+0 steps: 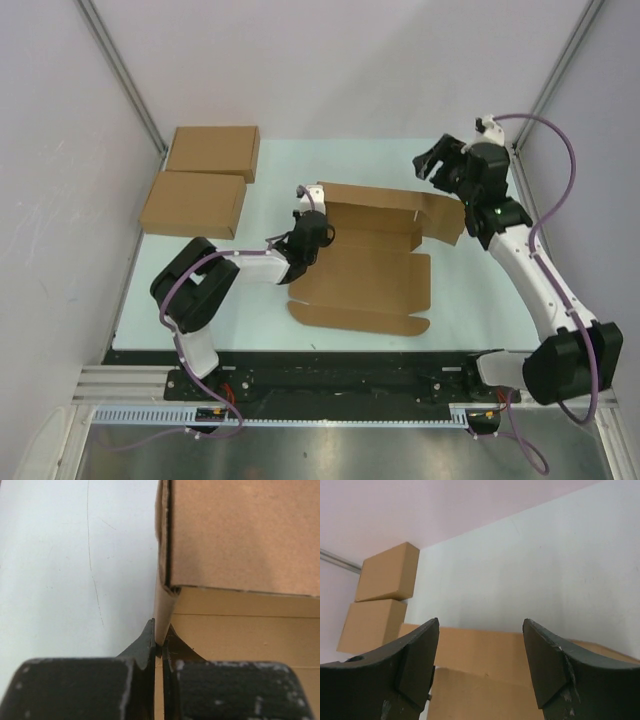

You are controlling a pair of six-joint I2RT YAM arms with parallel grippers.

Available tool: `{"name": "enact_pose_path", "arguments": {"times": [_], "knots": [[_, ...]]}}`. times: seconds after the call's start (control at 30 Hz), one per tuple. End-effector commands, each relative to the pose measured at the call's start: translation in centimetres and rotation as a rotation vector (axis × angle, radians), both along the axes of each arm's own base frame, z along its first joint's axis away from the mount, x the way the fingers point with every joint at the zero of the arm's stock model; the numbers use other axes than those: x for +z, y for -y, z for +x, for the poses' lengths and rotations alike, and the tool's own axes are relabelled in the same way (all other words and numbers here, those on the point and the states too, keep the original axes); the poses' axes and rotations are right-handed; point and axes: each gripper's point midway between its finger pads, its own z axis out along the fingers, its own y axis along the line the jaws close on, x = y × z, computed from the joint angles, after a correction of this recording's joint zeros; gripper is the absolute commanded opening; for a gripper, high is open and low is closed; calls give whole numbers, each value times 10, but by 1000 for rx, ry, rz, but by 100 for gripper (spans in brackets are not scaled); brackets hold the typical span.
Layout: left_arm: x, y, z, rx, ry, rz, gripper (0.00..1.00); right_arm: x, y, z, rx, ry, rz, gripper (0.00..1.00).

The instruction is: Fold the paper box

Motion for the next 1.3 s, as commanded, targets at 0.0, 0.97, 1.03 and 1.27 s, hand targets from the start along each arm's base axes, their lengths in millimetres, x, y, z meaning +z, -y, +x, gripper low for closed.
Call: {"name": "enact_pose_path", "arguments": {"times": [0.0,0.97,1.03,1.27], "knots": [[21,-16,5,120,31,-113,0,9,-18,-22,36,35,137,73],[37,-38,7,123,87,-9,0,-15,97,-36,-319,106,-27,68],[45,-36,9,112,99,1,0,-21,90,-34,-272,83,-6,65],[34,-34,12,112,81,9,0,-56,45,-31,-112,-7,51,32]]}}
